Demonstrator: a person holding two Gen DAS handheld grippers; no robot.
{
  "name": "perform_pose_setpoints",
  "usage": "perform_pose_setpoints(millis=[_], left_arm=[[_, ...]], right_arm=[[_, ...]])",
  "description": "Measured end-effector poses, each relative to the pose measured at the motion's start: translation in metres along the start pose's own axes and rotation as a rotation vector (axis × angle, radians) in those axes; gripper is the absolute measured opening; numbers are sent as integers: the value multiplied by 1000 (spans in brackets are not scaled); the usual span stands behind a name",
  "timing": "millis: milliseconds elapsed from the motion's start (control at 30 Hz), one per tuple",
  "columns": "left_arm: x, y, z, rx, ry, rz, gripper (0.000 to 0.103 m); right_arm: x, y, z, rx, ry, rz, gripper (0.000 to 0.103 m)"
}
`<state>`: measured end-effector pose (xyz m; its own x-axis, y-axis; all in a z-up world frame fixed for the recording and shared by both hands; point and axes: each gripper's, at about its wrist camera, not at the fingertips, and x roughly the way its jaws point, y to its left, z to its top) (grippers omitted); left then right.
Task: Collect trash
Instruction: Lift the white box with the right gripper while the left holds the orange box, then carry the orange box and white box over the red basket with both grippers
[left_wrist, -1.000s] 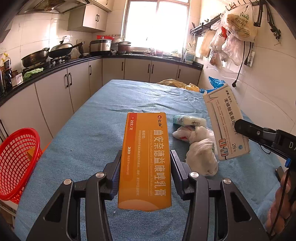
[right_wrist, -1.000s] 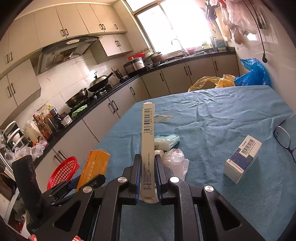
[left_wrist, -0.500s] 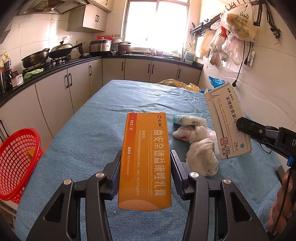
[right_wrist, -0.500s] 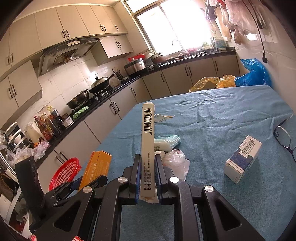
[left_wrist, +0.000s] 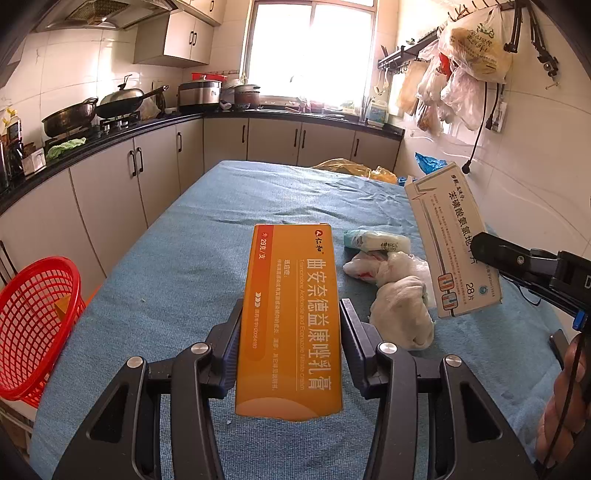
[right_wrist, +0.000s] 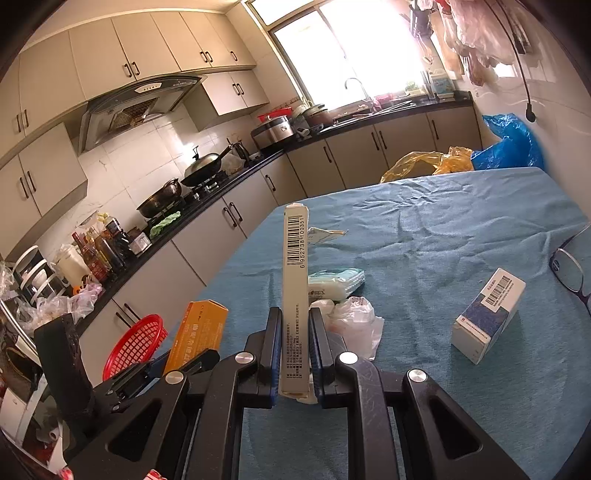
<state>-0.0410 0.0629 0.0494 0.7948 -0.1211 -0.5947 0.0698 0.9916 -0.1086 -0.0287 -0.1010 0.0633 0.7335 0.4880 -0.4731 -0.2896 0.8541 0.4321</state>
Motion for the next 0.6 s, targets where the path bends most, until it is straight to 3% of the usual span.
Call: perform_pose_setpoints(millis=[600], left_arm=[[-4, 2, 1, -13, -11, 2, 46]], right_arm=[[-5, 1, 0, 4, -13, 2, 15]])
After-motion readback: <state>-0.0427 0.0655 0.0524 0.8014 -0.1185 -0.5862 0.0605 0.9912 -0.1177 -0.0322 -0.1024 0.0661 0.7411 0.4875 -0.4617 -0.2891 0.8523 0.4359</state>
